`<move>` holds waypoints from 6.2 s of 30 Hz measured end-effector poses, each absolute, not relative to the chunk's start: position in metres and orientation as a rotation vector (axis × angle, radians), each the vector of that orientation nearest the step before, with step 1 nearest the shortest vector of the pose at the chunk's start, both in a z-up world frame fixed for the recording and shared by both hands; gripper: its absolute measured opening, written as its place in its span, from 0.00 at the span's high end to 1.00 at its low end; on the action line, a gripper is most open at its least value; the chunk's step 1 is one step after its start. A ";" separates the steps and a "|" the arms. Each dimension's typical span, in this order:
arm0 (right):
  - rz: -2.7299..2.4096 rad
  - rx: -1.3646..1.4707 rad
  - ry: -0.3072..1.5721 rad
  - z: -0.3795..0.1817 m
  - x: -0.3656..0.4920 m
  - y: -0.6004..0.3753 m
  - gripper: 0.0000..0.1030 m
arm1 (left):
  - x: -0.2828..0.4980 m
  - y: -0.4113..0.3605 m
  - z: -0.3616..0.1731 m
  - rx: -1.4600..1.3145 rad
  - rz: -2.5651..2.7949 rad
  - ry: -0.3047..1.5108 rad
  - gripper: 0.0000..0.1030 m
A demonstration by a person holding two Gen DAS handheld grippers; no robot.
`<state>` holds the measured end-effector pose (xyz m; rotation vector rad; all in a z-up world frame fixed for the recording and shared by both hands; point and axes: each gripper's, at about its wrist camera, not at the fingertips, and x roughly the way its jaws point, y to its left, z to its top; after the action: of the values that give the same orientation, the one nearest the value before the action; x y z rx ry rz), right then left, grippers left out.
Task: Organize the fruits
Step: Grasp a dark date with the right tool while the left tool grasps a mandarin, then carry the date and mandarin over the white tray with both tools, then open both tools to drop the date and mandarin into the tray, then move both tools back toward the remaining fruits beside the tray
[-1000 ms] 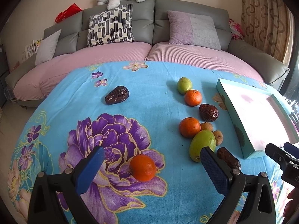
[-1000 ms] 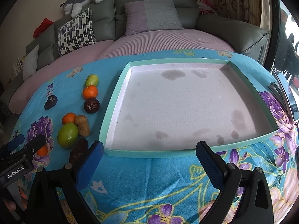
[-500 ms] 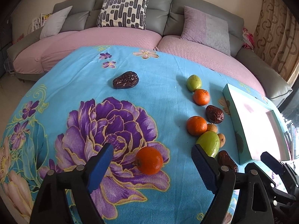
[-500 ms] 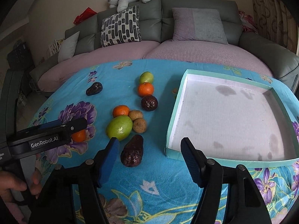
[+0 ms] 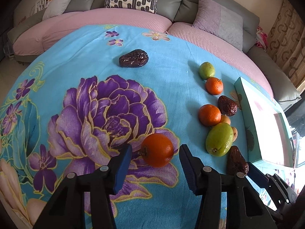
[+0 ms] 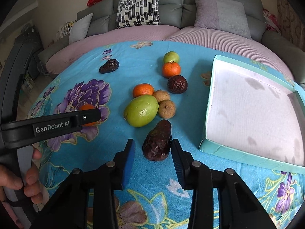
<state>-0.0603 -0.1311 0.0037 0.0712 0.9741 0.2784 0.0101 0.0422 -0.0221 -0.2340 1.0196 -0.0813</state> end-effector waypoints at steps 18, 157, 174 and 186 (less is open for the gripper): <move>0.219 0.124 0.811 0.045 -0.061 -0.158 0.69 | 0.014 0.039 0.012 -0.268 -0.131 0.936 0.64; -0.256 0.209 0.736 0.048 0.016 -0.293 0.07 | 0.099 -0.029 0.052 -0.078 -0.117 0.729 0.00; 0.069 0.036 0.755 0.049 0.046 -0.168 0.07 | 0.085 0.096 0.068 -0.254 0.144 0.630 0.00; 0.124 0.032 0.802 0.039 0.054 -0.134 0.34 | 0.106 0.092 0.061 -0.219 0.122 0.704 0.00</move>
<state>0.0545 -0.1343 0.0394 0.0325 0.8025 0.1244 0.1058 0.0922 0.0606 -0.2187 0.7036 0.1225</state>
